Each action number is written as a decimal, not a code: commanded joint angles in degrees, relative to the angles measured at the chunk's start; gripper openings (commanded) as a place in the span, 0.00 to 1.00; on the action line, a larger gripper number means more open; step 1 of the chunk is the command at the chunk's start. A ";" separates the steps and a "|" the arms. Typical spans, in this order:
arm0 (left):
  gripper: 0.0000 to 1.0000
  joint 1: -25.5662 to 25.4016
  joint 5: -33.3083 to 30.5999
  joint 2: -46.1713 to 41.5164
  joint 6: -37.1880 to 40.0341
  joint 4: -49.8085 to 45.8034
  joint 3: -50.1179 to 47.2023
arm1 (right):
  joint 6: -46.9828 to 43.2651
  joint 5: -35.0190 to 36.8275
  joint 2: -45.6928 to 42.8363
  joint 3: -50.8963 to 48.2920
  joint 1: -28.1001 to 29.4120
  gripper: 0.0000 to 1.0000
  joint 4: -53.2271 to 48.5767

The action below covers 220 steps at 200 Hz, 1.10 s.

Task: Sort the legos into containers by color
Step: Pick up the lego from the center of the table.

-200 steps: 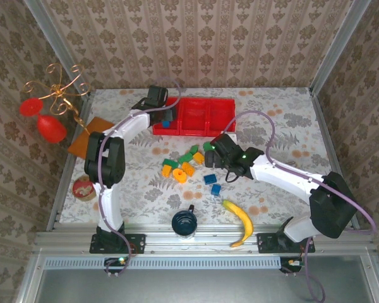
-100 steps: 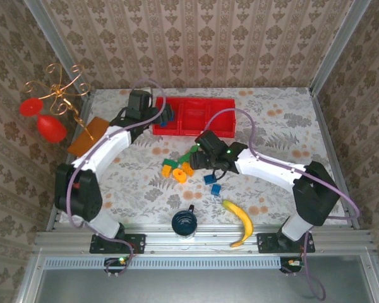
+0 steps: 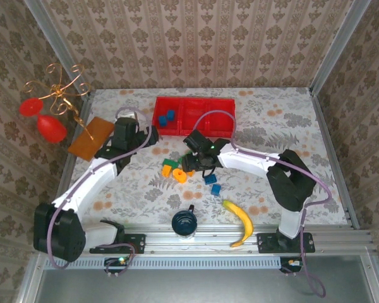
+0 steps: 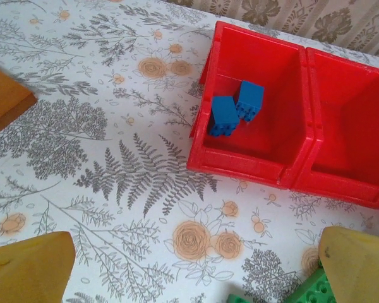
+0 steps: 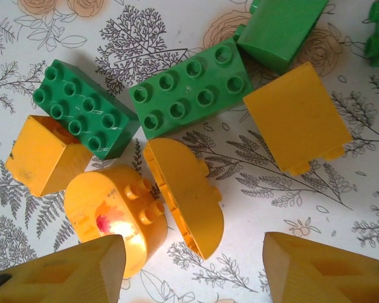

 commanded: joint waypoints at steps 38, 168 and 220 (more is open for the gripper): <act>1.00 1.17 -1.22 -6.61 -1.40 3.50 -5.41 | -0.26 -2.88 5.05 3.82 -0.70 0.54 -2.57; 1.00 1.96 0.71 -3.94 -2.18 3.74 -5.68 | -0.40 -3.21 9.97 5.72 -1.53 0.45 -3.11; 1.00 2.14 0.74 -3.58 -2.36 3.75 -5.92 | -0.53 -3.07 10.71 6.08 -1.55 0.43 -3.38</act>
